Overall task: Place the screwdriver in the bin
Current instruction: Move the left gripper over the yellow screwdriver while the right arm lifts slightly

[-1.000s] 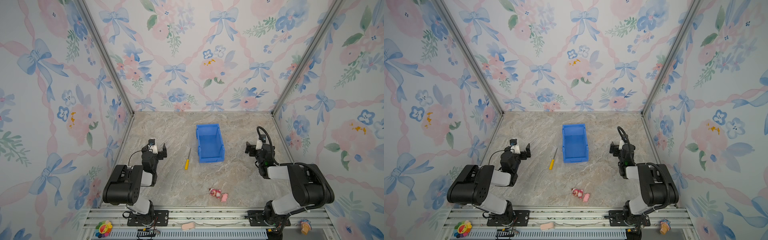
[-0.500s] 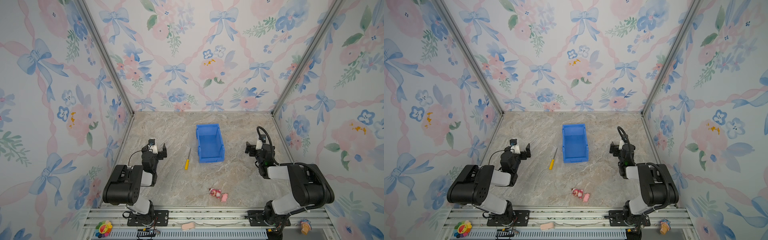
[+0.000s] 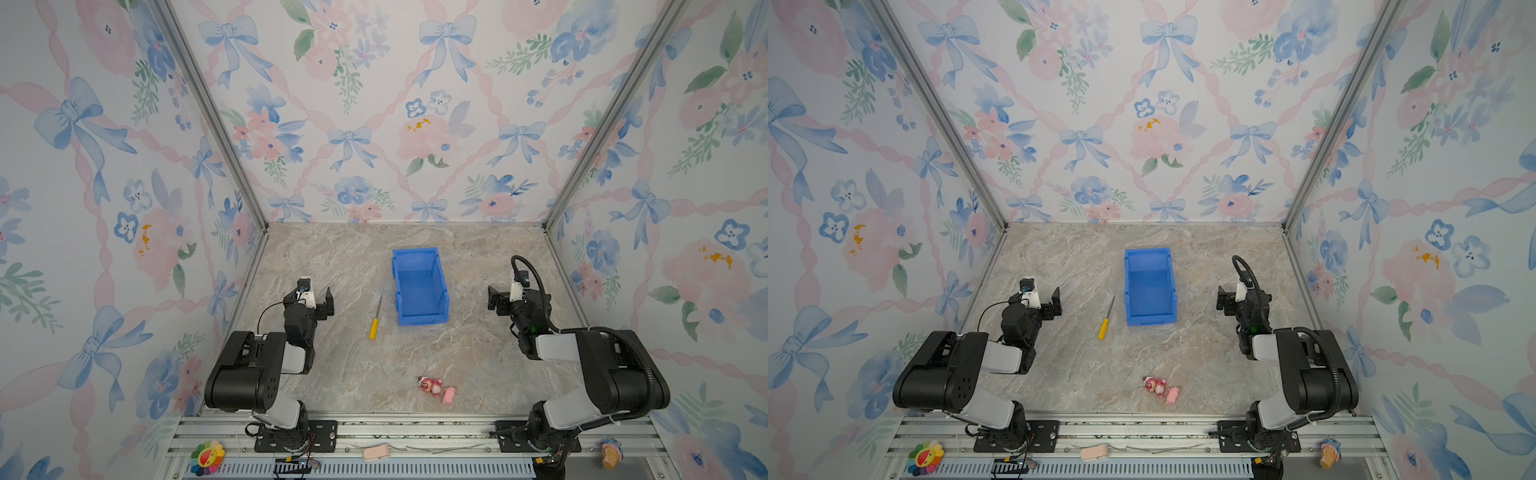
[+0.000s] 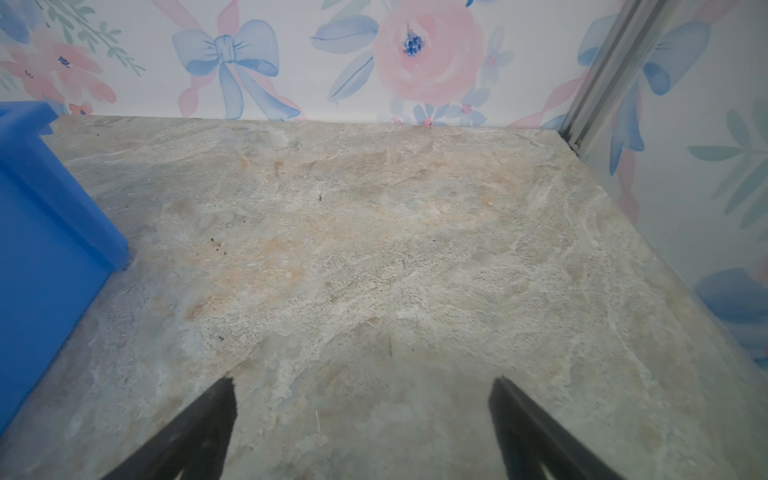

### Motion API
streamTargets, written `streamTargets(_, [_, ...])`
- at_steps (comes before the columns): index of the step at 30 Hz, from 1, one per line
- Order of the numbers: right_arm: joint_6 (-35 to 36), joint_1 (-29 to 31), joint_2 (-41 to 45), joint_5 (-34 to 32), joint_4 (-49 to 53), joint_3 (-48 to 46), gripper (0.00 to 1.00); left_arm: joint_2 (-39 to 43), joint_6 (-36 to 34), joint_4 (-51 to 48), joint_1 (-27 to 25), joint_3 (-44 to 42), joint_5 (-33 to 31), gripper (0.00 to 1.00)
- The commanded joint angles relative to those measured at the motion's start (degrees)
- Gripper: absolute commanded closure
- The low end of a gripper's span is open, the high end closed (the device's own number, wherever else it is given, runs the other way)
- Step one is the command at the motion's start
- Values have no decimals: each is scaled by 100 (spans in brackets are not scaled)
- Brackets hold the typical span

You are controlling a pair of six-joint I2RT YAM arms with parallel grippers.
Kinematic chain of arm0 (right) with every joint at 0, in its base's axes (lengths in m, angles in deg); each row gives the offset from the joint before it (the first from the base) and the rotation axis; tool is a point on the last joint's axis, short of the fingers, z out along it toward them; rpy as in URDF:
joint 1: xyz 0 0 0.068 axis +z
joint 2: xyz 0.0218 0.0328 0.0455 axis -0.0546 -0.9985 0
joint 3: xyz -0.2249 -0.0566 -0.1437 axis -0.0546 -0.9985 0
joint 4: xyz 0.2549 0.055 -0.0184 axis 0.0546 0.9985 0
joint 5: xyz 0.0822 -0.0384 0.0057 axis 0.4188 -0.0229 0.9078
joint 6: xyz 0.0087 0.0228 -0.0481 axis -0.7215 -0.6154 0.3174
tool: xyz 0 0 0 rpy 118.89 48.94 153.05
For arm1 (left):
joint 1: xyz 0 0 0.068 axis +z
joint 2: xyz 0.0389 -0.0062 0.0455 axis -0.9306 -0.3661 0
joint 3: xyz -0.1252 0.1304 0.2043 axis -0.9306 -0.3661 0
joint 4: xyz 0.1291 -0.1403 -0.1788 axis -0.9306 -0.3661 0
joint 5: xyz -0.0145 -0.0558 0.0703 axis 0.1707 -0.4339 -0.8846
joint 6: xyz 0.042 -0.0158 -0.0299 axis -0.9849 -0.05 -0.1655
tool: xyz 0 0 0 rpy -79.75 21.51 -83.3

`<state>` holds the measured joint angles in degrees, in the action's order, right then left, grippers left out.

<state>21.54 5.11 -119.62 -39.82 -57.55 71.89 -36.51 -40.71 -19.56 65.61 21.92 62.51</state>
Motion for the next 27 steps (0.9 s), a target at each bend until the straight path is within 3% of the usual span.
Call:
streamTargets(1, [84,0,481,181,111,-49,3,347,34,-181,-25,-34,-366,2])
streamTargets(4, [216,25,814,491,592,-3,3,684,67,-399,-24,-109,-362,2])
streamTargets(17, [338,83,2069,468,1475,-502,3,2120,592,-1968,-123,-465,-926,2])
streamTargets(19, [361,70,2487,480,2148,-516,3,2576,651,-2465,-246,-571,-1028,2])
streamTargets(22, [333,33,3167,319,2352,-837,3,3045,698,-2708,-510,-747,-1726,2])
streamTargets(27, [197,-166,3813,264,2833,-990,3,3118,635,-2884,-776,-721,-1766,2])
